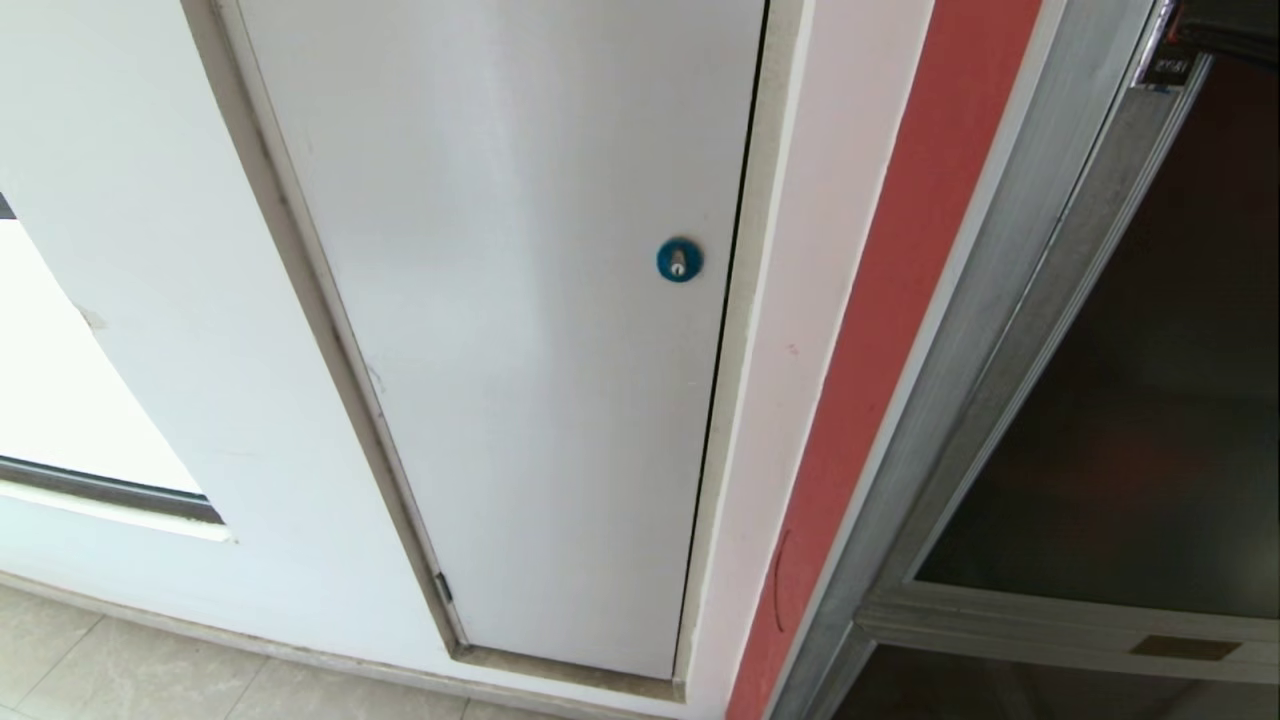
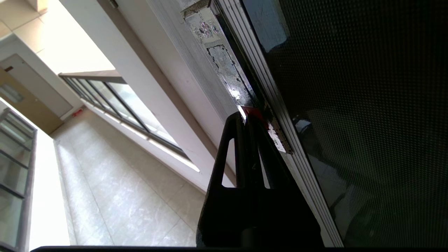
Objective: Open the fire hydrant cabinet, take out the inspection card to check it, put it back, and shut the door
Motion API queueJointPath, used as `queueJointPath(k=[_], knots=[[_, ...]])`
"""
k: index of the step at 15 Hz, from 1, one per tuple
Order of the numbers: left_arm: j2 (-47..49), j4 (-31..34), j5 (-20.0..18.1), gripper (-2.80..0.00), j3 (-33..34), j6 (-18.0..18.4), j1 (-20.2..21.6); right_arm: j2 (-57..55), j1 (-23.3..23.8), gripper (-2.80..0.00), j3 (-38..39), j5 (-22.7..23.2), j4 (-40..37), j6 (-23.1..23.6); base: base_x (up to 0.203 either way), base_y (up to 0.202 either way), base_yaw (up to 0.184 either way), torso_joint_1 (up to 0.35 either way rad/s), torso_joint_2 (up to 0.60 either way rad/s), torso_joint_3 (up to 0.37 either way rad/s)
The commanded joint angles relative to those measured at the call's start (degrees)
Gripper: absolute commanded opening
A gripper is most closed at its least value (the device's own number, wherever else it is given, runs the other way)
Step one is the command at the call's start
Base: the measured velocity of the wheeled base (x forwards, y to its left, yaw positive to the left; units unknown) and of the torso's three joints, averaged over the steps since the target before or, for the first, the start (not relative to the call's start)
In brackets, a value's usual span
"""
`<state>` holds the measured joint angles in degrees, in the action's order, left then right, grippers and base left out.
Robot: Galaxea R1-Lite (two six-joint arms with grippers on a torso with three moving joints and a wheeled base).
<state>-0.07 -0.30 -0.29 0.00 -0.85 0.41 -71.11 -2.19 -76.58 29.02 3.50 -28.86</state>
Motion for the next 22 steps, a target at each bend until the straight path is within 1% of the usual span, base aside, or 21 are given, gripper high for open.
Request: queueJointPath(k=[1, 12, 16, 19, 20, 21, 22], knots=[[0.07, -0.05, -0.06, -2.8, 0.0, -0.03, 0.02, -0.17, 0.0, -2.8, 0.2, -0.43, 0.02, -0.15, 0.0, 0.0, 0.0, 0.0, 0.0, 0.0], [0.07, -0.05, 0.03, -2.8, 0.0, -0.03, 0.02, 1.64, -0.09, -2.8, 0.72, -0.81, -0.13, -0.23, 0.0, 0.0, 0.0, 0.0, 0.0, 0.0], [0.07, -0.05, -0.06, -2.8, 0.0, -0.03, 0.02, 6.2, -3.17, -2.8, 3.53, -0.74, -0.2, -0.12, 0.0, 0.0, 0.0, 0.0, 0.0, 0.0], [0.07, -0.05, -0.06, -2.8, 0.0, -0.03, 0.02, 9.23, -3.95, -2.8, 5.86, -0.91, -0.41, -0.18, 0.0, 0.0, 0.0, 0.0, 0.0, 0.0], [0.07, -0.05, -0.06, -2.8, 0.0, -0.03, 0.02, 9.93, -3.96, -2.8, 6.41, -1.88, -0.35, -0.26, 0.0, 0.0, 0.0, 0.0, 0.0, 0.0], [0.07, -0.05, 0.02, -2.8, 0.0, -0.03, 0.02, 11.64, -3.99, -2.8, 6.84, -5.63, -0.3, -0.21, 0.0, 0.0, 0.0, 0.0, 0.0, 0.0], [0.07, -0.05, 0.03, -2.8, 0.0, -0.03, 0.02, 13.21, -4.27, -2.8, 7.56, -7.56, -0.26, -0.11, 0.0, 0.0, 0.0, 0.0, 0.0, 0.0]])
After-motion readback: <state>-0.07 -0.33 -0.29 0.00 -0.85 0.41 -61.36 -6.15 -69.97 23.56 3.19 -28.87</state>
